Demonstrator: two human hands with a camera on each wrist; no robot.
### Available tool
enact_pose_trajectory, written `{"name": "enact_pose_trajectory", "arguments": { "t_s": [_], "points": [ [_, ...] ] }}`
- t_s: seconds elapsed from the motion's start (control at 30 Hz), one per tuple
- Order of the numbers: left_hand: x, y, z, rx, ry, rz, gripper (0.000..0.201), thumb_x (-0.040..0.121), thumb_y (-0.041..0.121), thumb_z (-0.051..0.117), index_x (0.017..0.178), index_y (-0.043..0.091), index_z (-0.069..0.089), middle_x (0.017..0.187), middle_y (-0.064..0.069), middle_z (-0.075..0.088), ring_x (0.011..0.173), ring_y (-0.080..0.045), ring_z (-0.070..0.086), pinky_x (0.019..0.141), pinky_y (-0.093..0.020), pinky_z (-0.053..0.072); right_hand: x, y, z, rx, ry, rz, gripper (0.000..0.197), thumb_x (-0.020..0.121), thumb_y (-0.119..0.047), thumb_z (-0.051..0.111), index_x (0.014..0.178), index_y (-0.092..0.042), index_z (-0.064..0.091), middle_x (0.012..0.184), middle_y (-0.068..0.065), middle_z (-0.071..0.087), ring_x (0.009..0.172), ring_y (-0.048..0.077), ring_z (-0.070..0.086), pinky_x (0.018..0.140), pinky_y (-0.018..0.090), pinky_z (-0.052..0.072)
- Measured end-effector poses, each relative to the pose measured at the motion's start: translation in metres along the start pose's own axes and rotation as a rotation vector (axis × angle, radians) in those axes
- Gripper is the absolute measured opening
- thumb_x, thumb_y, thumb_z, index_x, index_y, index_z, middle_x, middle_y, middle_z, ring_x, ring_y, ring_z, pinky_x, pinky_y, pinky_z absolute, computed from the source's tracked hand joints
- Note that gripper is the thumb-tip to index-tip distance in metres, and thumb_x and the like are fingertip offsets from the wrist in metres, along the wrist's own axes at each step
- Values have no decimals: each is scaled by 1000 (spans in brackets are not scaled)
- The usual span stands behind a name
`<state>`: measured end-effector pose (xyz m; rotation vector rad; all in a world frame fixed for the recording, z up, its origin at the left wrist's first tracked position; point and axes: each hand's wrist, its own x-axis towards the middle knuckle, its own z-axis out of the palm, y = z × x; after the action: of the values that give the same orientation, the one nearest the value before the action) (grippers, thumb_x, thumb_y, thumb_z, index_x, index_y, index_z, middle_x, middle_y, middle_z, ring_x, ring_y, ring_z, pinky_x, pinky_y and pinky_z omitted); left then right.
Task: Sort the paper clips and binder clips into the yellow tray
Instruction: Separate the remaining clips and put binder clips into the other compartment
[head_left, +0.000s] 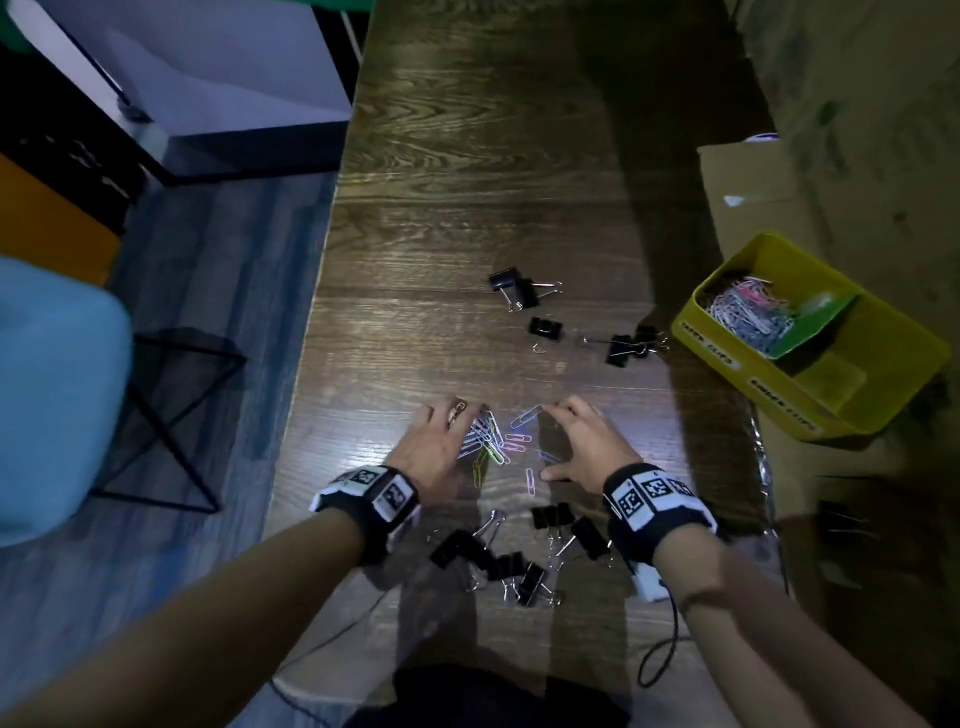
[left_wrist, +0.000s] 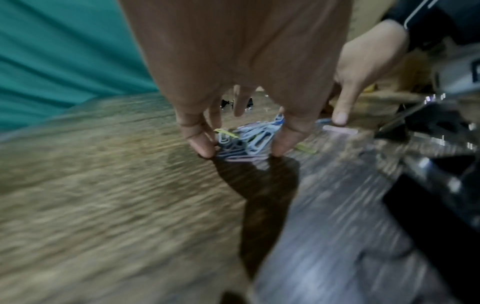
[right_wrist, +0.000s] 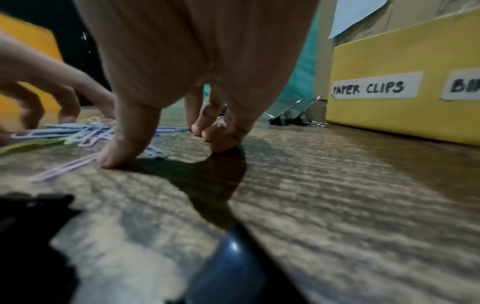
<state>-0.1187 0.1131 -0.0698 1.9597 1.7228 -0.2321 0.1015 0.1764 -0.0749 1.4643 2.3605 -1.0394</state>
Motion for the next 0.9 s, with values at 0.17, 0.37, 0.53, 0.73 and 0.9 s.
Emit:
{"name": "enact_pose_trajectory", "arguments": {
  "t_s": [0.17, 0.37, 0.53, 0.73, 0.9],
  "points": [
    [13, 33, -2, -181, 48, -61, 82, 72, 12, 64, 143, 14, 23, 138, -16, 28, 123, -33, 34, 101, -39, 40, 8, -18, 3, 98, 1, 37, 87, 66, -29, 83, 140, -18, 39, 128, 3, 42, 120, 23, 46, 99, 32, 39],
    [9, 30, -9, -162, -41, -161, 103, 64, 40, 77, 144, 27, 14, 139, -12, 22, 119, -34, 37, 98, -42, 43, -2, -21, 1, -83, -39, 14, 109, 61, -42, 82, 148, -23, 17, 137, 0, 36, 124, 21, 41, 97, 34, 40],
    [16, 46, -7, -194, -12, -248, 82, 70, 26, 75, 137, 11, 31, 133, -14, 29, 114, -34, 42, 97, -41, 43, 6, -29, 2, -71, 3, 25, 91, 67, -40, 80, 141, -19, 31, 132, 1, 39, 122, 23, 43, 97, 39, 44],
    [26, 45, -9, -256, 25, -182, 72, 70, 7, 70, 134, 13, 37, 128, -15, 37, 114, -34, 47, 95, -42, 46, 8, -45, 10, -22, 27, 46, 105, 64, -44, 81, 146, -16, 23, 136, 10, 28, 126, 27, 33, 106, 39, 37],
    [28, 42, -12, -187, 29, -119, 52, 77, 2, 62, 127, 8, 49, 122, -14, 44, 109, -34, 53, 94, -41, 46, 10, -53, 16, -41, 44, 54, 71, 76, -14, 75, 137, -10, 41, 133, 13, 35, 121, 30, 41, 101, 36, 41]
  ]
}}
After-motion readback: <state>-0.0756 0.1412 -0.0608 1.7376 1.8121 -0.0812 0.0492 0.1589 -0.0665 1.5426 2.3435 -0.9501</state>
